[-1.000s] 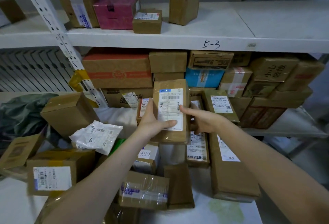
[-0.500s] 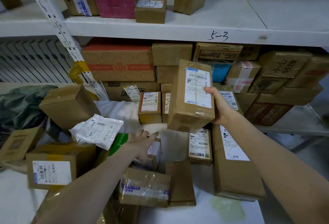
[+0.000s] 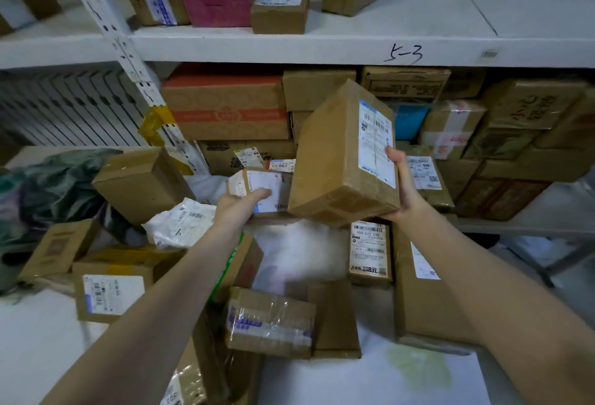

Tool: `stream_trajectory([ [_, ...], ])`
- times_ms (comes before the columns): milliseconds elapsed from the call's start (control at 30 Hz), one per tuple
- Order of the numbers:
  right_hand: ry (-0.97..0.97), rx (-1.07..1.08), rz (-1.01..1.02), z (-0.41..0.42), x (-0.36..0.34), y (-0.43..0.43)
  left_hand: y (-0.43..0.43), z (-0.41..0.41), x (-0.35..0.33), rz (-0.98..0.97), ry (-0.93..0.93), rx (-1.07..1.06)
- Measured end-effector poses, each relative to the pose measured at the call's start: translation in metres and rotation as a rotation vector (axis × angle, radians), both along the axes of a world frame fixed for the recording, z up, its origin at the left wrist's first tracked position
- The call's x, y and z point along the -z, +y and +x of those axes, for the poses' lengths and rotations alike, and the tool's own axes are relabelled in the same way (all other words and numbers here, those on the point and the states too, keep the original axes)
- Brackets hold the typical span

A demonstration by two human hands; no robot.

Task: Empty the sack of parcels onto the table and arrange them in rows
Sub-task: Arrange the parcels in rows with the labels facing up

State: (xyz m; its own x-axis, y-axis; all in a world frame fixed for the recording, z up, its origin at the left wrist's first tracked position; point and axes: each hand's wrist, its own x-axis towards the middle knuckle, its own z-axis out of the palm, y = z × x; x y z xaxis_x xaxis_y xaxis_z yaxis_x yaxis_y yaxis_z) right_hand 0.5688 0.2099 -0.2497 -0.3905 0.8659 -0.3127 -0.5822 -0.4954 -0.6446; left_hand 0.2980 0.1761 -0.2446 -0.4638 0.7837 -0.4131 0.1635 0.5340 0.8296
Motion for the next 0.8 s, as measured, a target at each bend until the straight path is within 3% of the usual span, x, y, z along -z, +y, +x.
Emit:
stream_trajectory([
  [133, -0.048, 0.006, 0.047, 0.012, -0.01, -0.036, -0.027, 0.004, -0.015, 0.068, -0.333, -0.218],
  [367, -0.067, 0.051, 0.035, 0.03, -0.017, -0.15, -0.105, 0.036, -0.025, 0.174, -0.663, -0.261],
  [800, -0.416, -0.1, -0.124, 0.078, 0.006, -0.254, -0.197, 0.085, -0.021, 0.177, -0.785, -0.273],
])
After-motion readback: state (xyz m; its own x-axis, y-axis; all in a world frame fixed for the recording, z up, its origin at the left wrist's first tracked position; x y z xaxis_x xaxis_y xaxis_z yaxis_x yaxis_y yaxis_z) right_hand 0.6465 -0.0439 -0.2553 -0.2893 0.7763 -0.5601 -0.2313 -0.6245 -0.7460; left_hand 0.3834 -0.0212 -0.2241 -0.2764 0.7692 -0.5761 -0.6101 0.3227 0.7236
